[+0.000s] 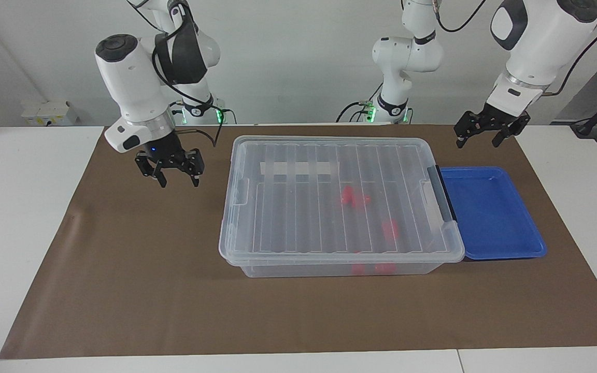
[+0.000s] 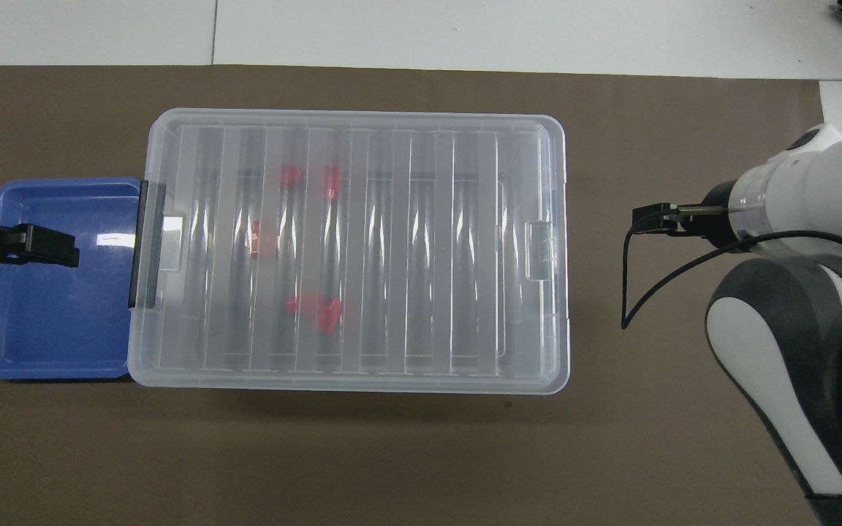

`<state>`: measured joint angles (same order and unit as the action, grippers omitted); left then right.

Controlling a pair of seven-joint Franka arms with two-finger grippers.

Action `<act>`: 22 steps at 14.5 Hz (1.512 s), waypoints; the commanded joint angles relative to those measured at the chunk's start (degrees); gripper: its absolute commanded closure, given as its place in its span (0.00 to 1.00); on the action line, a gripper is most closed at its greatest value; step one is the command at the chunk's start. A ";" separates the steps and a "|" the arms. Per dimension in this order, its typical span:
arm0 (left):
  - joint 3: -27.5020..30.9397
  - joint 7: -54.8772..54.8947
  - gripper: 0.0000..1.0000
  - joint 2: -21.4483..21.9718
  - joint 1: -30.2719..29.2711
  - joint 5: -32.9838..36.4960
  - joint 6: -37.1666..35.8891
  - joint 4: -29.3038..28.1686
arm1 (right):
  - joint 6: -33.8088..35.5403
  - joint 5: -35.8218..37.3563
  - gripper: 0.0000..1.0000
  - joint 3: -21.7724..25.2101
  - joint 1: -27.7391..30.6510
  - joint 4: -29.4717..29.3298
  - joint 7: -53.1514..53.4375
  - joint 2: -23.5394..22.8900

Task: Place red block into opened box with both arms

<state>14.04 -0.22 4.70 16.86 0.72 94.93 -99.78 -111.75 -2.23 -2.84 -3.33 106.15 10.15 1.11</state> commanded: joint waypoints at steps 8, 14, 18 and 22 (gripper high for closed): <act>0.29 -0.57 0.00 1.01 0.11 -0.46 -0.01 -0.59 | 16.56 6.01 0.00 -0.24 3.86 -14.99 1.01 -0.58; 0.29 -0.57 0.00 1.01 0.11 -0.46 -0.01 -0.59 | 25.96 4.52 0.00 0.02 4.21 -22.82 0.93 -3.13; 0.29 -0.57 0.00 1.01 0.11 -0.46 -0.01 -0.59 | 27.02 2.58 0.00 0.02 6.06 -19.67 1.01 -1.47; 0.29 -0.57 0.00 1.01 0.11 -0.46 -0.01 -0.59 | 28.08 2.23 0.00 -0.06 6.23 -16.24 0.84 0.64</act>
<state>14.04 -0.23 4.70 16.86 0.72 94.93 -99.78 -83.61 1.17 -2.34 2.10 86.94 10.15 -0.36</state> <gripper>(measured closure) 0.000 0.000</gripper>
